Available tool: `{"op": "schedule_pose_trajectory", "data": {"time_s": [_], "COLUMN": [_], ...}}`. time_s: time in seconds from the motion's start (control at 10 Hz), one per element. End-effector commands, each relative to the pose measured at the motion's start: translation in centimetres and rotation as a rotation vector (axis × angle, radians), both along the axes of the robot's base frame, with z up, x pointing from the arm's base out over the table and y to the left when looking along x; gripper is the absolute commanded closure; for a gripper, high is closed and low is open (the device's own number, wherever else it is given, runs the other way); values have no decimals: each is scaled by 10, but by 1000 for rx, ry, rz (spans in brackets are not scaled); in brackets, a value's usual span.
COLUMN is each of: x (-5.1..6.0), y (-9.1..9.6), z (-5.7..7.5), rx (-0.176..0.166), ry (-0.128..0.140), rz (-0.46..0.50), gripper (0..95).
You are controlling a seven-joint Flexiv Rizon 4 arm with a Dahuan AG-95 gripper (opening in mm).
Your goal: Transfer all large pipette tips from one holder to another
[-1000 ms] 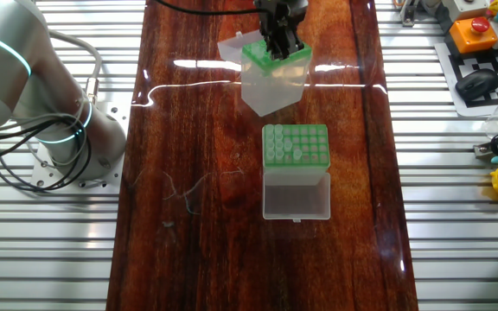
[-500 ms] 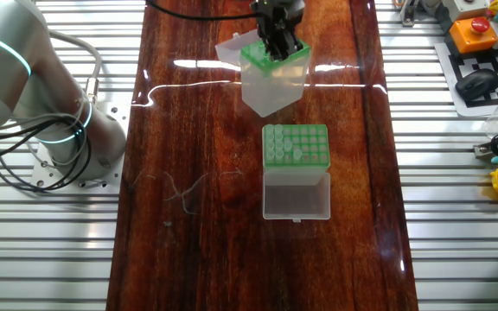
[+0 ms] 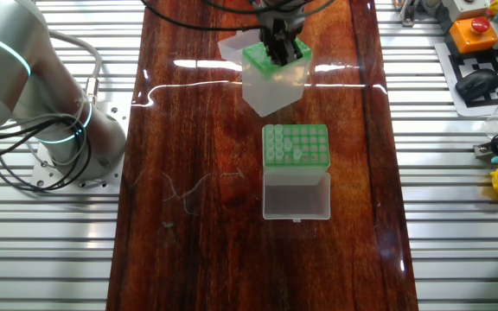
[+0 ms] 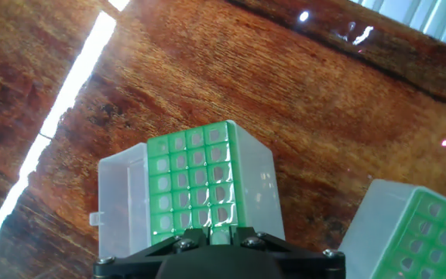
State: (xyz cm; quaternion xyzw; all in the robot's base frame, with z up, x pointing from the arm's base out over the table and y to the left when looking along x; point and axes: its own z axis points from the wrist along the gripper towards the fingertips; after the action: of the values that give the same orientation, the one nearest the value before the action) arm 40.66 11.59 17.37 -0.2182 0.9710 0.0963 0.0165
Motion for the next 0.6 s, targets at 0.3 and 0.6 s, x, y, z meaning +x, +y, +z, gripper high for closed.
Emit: {"op": "schedule_pose_trajectory", "data": {"time_s": [0.3,0.6], "x": [2,0], "y": [1,-2], "z": [-4,-9], "rx": [4,-10], "ry": [4,11], "rz": [5,22], "gripper": [950,950]}}
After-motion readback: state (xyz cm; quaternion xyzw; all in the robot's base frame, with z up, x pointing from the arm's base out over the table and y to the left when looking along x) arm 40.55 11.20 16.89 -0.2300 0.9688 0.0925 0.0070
